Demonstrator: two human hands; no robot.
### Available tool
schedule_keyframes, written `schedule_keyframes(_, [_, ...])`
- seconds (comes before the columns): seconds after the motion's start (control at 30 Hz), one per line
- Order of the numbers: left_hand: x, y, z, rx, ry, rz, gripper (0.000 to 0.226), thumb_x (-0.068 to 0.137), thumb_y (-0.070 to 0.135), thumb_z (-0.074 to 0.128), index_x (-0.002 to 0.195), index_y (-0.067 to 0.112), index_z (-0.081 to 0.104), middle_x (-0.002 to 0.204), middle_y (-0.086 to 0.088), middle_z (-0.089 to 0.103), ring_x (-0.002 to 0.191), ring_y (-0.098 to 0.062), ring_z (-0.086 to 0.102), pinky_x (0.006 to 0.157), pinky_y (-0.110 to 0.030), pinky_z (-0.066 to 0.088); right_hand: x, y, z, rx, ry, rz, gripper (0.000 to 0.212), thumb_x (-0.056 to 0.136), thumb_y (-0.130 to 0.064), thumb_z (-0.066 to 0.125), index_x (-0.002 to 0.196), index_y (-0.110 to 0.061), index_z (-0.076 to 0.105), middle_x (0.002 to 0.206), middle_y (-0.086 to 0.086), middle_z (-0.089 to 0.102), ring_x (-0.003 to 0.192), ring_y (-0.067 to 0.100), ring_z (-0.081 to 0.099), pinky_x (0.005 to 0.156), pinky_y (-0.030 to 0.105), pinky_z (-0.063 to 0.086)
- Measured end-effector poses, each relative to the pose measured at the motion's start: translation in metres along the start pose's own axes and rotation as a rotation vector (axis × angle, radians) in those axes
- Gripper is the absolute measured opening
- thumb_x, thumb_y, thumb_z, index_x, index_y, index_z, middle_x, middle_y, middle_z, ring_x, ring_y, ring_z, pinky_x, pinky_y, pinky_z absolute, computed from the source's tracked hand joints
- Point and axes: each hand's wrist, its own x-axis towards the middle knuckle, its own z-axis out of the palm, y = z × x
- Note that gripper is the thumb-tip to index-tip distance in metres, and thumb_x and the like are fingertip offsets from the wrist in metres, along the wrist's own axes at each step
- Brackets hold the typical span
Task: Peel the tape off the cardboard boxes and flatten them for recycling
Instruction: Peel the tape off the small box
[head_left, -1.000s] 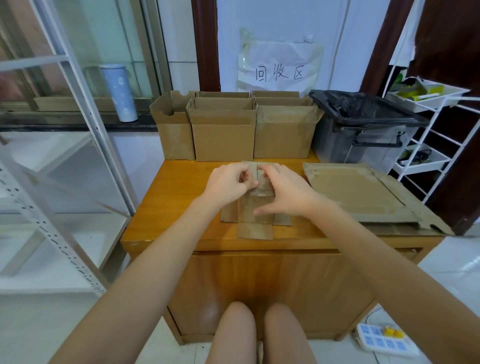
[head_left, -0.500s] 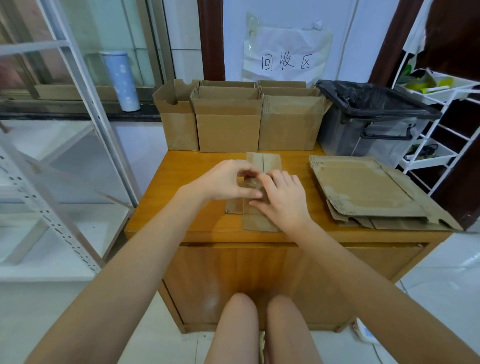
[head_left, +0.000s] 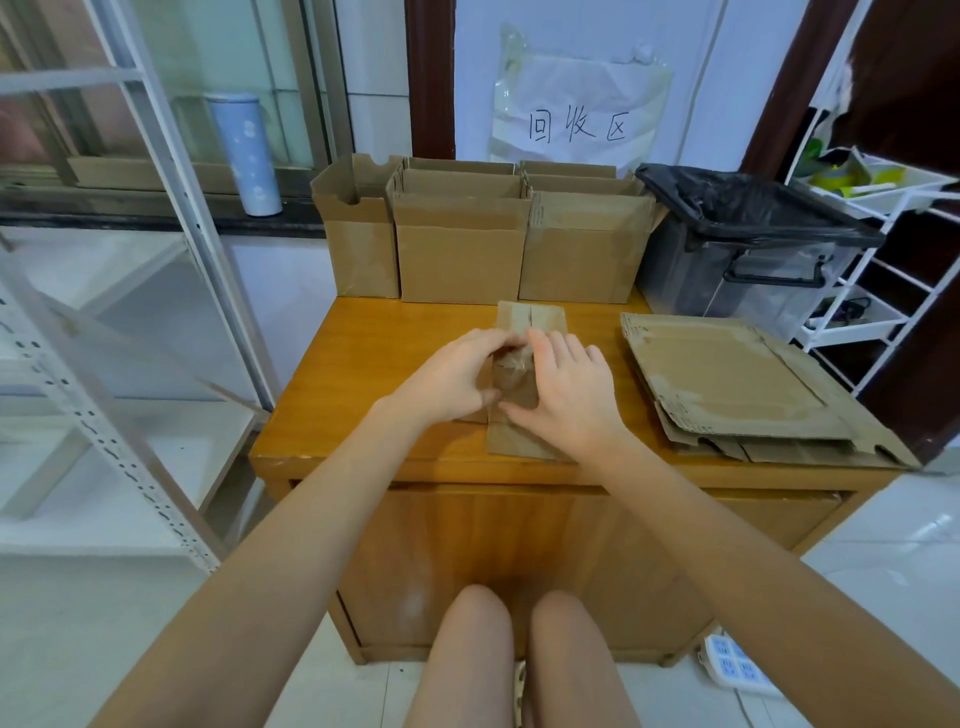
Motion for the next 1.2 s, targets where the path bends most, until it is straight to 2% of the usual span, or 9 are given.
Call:
schedule_keyframes(0.1, [-0.001, -0.004, 0.002, -0.043, -0.011, -0.021, 0.07, 0.079, -0.001, 0.069, 0.141, 0.014, 0.041, 0.139, -0.005, 0.048, 0.131, -0.018, 0.043, 0.11, -0.034, 0.037, 0.005, -0.006, 0.001, -0.102, -0.051, 0.016, 0.087, 0.057, -0.058, 0.082, 0.123, -0.008, 0.054, 0.096, 0.009, 0.063, 0.083, 0.024, 0.06, 0.065, 0.033, 0.047])
schedule_keyframes(0.23, [0.001, -0.004, 0.001, -0.056, -0.017, -0.019, 0.07, 0.078, -0.006, 0.067, 0.139, 0.017, 0.044, 0.136, -0.002, 0.051, 0.128, -0.016, 0.044, 0.108, -0.033, 0.04, 0.004, -0.005, 0.003, -0.08, -0.041, 0.012, 0.076, 0.064, -0.051, 0.082, 0.12, -0.007, 0.058, 0.098, 0.008, 0.064, 0.084, 0.023, 0.061, 0.066, 0.032, 0.048])
schedule_keyframes(0.6, [0.003, -0.007, 0.003, -0.067, -0.019, -0.037, 0.067, 0.076, 0.001, 0.071, 0.135, 0.021, 0.048, 0.13, 0.0, 0.053, 0.121, -0.013, 0.048, 0.105, -0.031, 0.043, -0.003, 0.007, 0.002, 0.026, 0.073, -0.083, 0.049, 0.074, -0.029, 0.079, 0.111, -0.003, 0.062, 0.092, 0.009, 0.067, 0.077, 0.025, 0.063, 0.062, 0.03, 0.049])
schedule_keyframes(0.67, [0.003, -0.006, 0.002, -0.061, -0.014, -0.033, 0.066, 0.076, 0.0, 0.071, 0.135, 0.021, 0.047, 0.13, 0.0, 0.053, 0.121, -0.013, 0.048, 0.105, -0.028, 0.042, -0.002, 0.007, 0.001, 0.032, 0.046, -0.058, 0.054, 0.073, -0.04, 0.076, 0.113, -0.006, 0.06, 0.095, 0.007, 0.065, 0.08, 0.024, 0.061, 0.064, 0.03, 0.047])
schedule_keyframes(0.73, [0.002, -0.004, 0.002, -0.056, -0.011, -0.026, 0.066, 0.077, -0.003, 0.069, 0.136, 0.019, 0.047, 0.131, -0.001, 0.053, 0.123, -0.014, 0.047, 0.105, -0.027, 0.041, 0.0, 0.003, 0.002, -0.03, -0.028, -0.016, 0.072, 0.067, -0.057, 0.076, 0.117, -0.009, 0.057, 0.099, 0.007, 0.064, 0.086, 0.023, 0.059, 0.068, 0.032, 0.048])
schedule_keyframes(0.83, [0.001, -0.002, 0.001, -0.043, -0.014, -0.03, 0.066, 0.078, -0.006, 0.066, 0.136, 0.016, 0.046, 0.132, -0.004, 0.052, 0.125, -0.017, 0.046, 0.106, -0.031, 0.042, 0.004, -0.005, 0.004, -0.099, -0.092, 0.03, 0.083, 0.063, -0.06, 0.078, 0.123, -0.008, 0.054, 0.101, 0.009, 0.061, 0.088, 0.024, 0.058, 0.07, 0.035, 0.048])
schedule_keyframes(0.9, [0.0, -0.002, 0.001, -0.043, -0.013, -0.029, 0.068, 0.078, -0.008, 0.065, 0.138, 0.016, 0.045, 0.133, -0.004, 0.051, 0.126, -0.018, 0.046, 0.107, -0.032, 0.041, 0.006, -0.005, 0.003, -0.087, -0.096, 0.03, 0.077, 0.067, -0.056, 0.077, 0.122, -0.008, 0.055, 0.1, 0.009, 0.061, 0.087, 0.024, 0.058, 0.07, 0.034, 0.048])
schedule_keyframes(1.1, [0.0, -0.007, 0.004, -0.052, 0.002, 0.0, 0.068, 0.077, -0.006, 0.066, 0.138, 0.017, 0.045, 0.133, -0.002, 0.051, 0.125, -0.014, 0.045, 0.103, -0.021, 0.038, 0.003, 0.0, -0.001, -0.019, -0.073, -0.023, 0.06, 0.075, -0.044, 0.077, 0.118, -0.005, 0.059, 0.1, 0.009, 0.066, 0.085, 0.024, 0.061, 0.069, 0.033, 0.049])
schedule_keyframes(1.2, [0.001, -0.01, 0.006, -0.055, 0.005, 0.016, 0.068, 0.077, 0.004, 0.071, 0.138, 0.019, 0.045, 0.133, 0.0, 0.052, 0.123, -0.011, 0.046, 0.105, -0.026, 0.041, 0.004, 0.005, -0.002, 0.013, -0.018, -0.054, 0.057, 0.073, -0.038, 0.08, 0.114, -0.003, 0.062, 0.096, 0.009, 0.068, 0.081, 0.023, 0.063, 0.064, 0.031, 0.05])
